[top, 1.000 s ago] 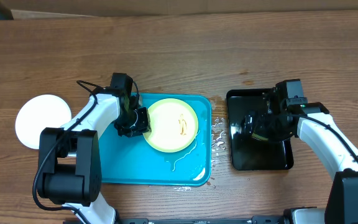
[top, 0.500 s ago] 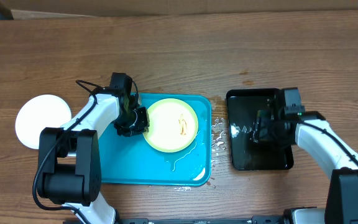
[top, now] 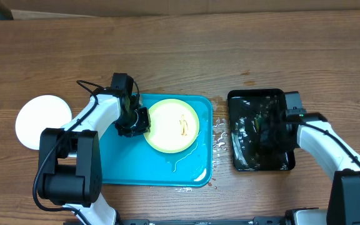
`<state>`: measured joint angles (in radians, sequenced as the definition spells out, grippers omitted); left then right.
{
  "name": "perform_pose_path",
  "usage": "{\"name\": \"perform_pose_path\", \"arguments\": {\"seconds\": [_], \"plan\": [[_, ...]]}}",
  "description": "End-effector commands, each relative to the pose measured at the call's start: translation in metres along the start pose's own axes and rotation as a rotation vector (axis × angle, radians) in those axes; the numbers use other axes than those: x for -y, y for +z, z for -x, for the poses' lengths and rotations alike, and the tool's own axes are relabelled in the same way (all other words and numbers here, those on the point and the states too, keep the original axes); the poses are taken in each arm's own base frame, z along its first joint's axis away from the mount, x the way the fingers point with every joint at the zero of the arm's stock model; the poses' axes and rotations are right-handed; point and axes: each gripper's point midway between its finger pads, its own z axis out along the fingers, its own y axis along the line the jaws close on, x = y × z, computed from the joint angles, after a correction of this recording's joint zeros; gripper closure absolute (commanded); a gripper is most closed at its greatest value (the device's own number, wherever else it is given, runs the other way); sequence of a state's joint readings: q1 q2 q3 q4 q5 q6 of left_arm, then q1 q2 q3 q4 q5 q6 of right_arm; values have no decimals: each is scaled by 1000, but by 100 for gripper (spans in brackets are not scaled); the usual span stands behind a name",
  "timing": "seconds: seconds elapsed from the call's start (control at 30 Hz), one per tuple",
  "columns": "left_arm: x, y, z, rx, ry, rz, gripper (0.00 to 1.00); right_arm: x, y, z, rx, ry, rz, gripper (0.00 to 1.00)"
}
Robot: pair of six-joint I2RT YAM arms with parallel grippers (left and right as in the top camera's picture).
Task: Clean dirty plates on tray and stack at the side
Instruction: 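Rub the sponge in the black tray with the right gripper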
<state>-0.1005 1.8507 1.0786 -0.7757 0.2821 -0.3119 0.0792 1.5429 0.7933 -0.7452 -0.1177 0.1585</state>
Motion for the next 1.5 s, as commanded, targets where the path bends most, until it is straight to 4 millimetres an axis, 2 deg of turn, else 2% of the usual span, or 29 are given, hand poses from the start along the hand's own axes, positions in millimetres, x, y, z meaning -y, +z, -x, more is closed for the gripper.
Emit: {"name": "perform_pose_path", "arguments": {"seconds": [0.0,0.07,0.13,0.17,0.4,0.47,0.53,0.73,0.83,1.03,1.07,1.1,1.13,1.2,1.23,1.27,1.3,1.37,1.47], "plan": [[-25,21,-13,-53,-15,100,80,-14,-26,26,56,-19,37,69],[-25,21,-13,-53,-15,100,80,-16,-33,30,61,-19,37,53],[-25,21,-13,-55,-15,101,80,-17,-35,34,75,-22,39,30],[-25,21,-13,-56,-15,101,80,-17,-35,35,79,-22,38,25],[-25,21,-13,-56,-16,101,80,-9,-23,34,76,-20,5,21],[-25,21,-13,-56,-16,101,75,-8,-14,36,93,-22,9,18],[-25,21,-13,-56,-15,102,66,-8,-5,39,119,-29,15,18],[-26,21,-13,-55,-15,105,63,-5,5,36,122,-29,16,44],[-26,21,-13,-54,-15,104,63,-6,5,36,123,-29,16,50],[-26,21,-13,-55,-15,104,63,-3,14,30,124,-29,16,51],[-26,20,-13,-55,-15,104,63,-2,16,28,123,-29,16,65],[-26,21,-13,-55,-15,105,63,-2,17,27,122,-29,15,89],[-26,21,-13,-56,-15,105,63,-2,17,27,122,-29,16,96],[-26,21,-14,-57,-15,105,61,-4,12,33,133,-30,18,96],[-26,21,-14,-58,-15,105,52,-6,8,38,141,-31,20,85],[-26,21,-14,-58,-15,105,47,-8,2,45,154,-32,24,57],[-26,21,-14,-58,-12,105,44,-11,-5,52,165,-29,27,44],[-26,21,-14,-59,-8,105,43,-16,-18,65,186,-33,34,33],[-26,20,-14,-60,-1,106,42,-19,-28,74,201,-35,36,28]]}}
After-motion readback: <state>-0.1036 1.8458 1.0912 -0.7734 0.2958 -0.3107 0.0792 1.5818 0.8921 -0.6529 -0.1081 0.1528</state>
